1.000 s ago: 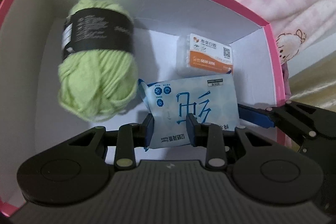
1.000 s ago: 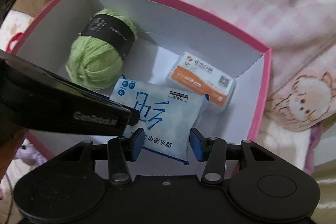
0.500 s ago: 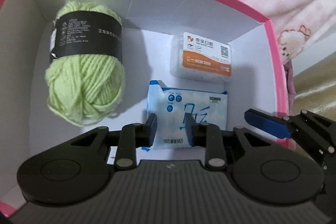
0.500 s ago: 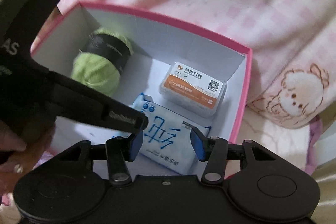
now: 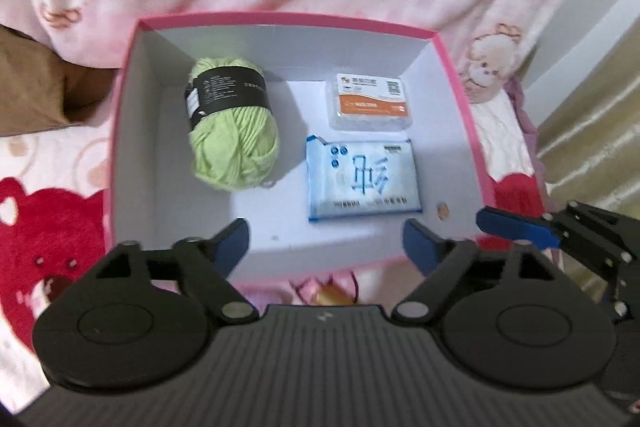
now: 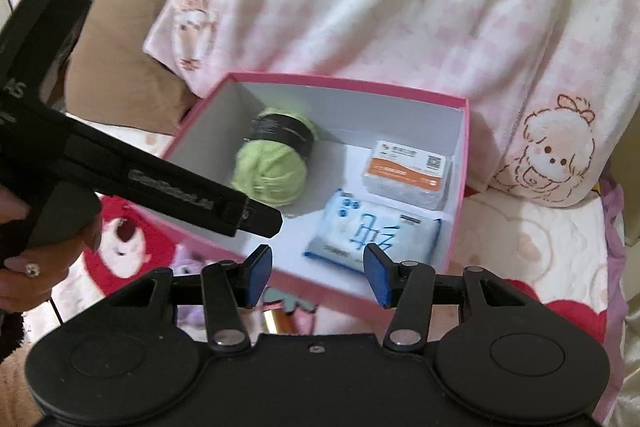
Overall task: Organize objects
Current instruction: 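Lower the wet-wipe pack onto the box floor and open the left gripper, then move the left tool to the orange makeup sponge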
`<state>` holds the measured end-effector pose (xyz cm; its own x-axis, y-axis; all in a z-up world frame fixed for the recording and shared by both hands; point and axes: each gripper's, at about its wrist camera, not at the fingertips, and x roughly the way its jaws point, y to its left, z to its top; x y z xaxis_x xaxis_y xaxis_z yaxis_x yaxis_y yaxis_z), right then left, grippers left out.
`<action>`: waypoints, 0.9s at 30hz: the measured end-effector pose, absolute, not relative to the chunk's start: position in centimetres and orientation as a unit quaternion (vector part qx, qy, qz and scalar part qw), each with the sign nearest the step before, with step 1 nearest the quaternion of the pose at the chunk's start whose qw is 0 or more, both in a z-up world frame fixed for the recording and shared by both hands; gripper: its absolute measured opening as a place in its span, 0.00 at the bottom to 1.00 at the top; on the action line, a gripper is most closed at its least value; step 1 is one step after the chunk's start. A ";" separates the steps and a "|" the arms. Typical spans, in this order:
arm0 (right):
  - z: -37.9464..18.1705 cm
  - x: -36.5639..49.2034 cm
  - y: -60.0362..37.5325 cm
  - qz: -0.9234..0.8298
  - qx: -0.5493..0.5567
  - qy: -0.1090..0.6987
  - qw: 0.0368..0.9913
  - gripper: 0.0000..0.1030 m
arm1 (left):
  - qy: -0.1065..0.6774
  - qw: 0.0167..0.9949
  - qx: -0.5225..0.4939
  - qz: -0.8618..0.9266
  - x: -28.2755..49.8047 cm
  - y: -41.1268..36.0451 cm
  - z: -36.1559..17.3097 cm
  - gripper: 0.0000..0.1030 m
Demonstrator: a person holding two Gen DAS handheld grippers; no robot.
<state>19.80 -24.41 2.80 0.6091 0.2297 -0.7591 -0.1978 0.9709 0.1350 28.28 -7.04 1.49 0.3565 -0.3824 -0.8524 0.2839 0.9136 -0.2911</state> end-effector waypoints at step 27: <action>8.0 7.3 -17.6 0.175 -0.029 0.428 0.886 0.66 | 0.498 0.840 -0.008 -0.213 13.8 1.7 7.5 0.87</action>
